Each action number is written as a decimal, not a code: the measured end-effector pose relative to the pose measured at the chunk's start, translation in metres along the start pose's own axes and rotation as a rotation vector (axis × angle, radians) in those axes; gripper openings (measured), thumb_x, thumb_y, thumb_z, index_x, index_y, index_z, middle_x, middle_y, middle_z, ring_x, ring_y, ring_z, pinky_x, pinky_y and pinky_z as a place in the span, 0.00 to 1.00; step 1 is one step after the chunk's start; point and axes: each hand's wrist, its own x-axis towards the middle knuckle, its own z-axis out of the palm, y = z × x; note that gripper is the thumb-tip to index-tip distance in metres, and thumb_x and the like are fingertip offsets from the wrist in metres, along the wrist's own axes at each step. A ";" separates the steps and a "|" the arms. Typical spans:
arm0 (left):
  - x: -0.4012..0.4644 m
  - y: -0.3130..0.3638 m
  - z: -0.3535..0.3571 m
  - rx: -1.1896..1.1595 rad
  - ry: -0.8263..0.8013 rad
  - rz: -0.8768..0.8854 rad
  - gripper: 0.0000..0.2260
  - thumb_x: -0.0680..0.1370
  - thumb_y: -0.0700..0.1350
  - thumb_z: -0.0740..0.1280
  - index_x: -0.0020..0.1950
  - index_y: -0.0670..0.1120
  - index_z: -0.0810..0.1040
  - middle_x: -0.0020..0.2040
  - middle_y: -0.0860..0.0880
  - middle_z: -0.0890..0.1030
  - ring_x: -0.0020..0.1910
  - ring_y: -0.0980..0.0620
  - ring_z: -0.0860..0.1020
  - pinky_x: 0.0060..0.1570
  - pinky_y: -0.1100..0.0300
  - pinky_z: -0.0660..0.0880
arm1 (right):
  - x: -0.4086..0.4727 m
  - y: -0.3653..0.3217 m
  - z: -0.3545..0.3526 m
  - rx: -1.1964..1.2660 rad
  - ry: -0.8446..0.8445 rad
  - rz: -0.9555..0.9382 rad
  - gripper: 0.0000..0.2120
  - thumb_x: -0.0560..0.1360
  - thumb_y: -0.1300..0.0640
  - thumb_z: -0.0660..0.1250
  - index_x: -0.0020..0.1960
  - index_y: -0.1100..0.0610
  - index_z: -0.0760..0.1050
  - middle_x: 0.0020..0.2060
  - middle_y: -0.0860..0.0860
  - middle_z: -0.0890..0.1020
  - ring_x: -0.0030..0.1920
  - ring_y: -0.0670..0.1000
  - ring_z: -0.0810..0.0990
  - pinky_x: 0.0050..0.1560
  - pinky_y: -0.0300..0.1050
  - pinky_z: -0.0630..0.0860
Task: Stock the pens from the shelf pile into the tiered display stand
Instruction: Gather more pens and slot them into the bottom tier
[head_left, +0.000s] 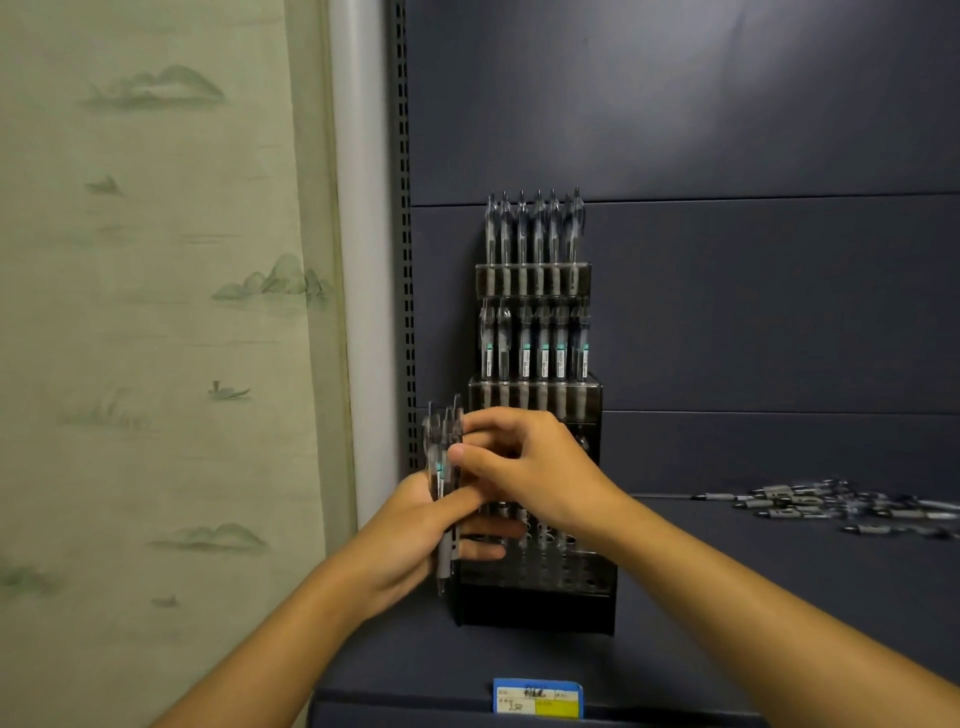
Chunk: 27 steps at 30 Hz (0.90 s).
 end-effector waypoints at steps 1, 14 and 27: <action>0.001 -0.001 0.001 0.004 0.001 -0.003 0.14 0.78 0.46 0.65 0.63 0.46 0.76 0.55 0.41 0.85 0.54 0.39 0.84 0.47 0.53 0.83 | 0.000 0.002 0.000 0.052 0.009 0.022 0.11 0.75 0.53 0.73 0.57 0.49 0.79 0.45 0.46 0.86 0.50 0.42 0.84 0.55 0.41 0.81; 0.014 -0.004 -0.001 0.032 0.032 0.022 0.17 0.78 0.49 0.61 0.63 0.44 0.78 0.58 0.44 0.84 0.58 0.44 0.83 0.59 0.48 0.79 | 0.009 0.011 -0.017 -0.017 0.154 -0.064 0.04 0.76 0.53 0.71 0.50 0.52 0.82 0.37 0.46 0.82 0.41 0.43 0.83 0.46 0.42 0.81; 0.012 -0.012 -0.061 0.047 0.320 0.021 0.11 0.83 0.42 0.59 0.60 0.42 0.78 0.54 0.44 0.85 0.48 0.47 0.86 0.46 0.56 0.83 | 0.033 0.024 -0.044 -0.138 0.310 -0.018 0.18 0.76 0.52 0.72 0.64 0.55 0.79 0.44 0.48 0.84 0.38 0.48 0.86 0.48 0.46 0.84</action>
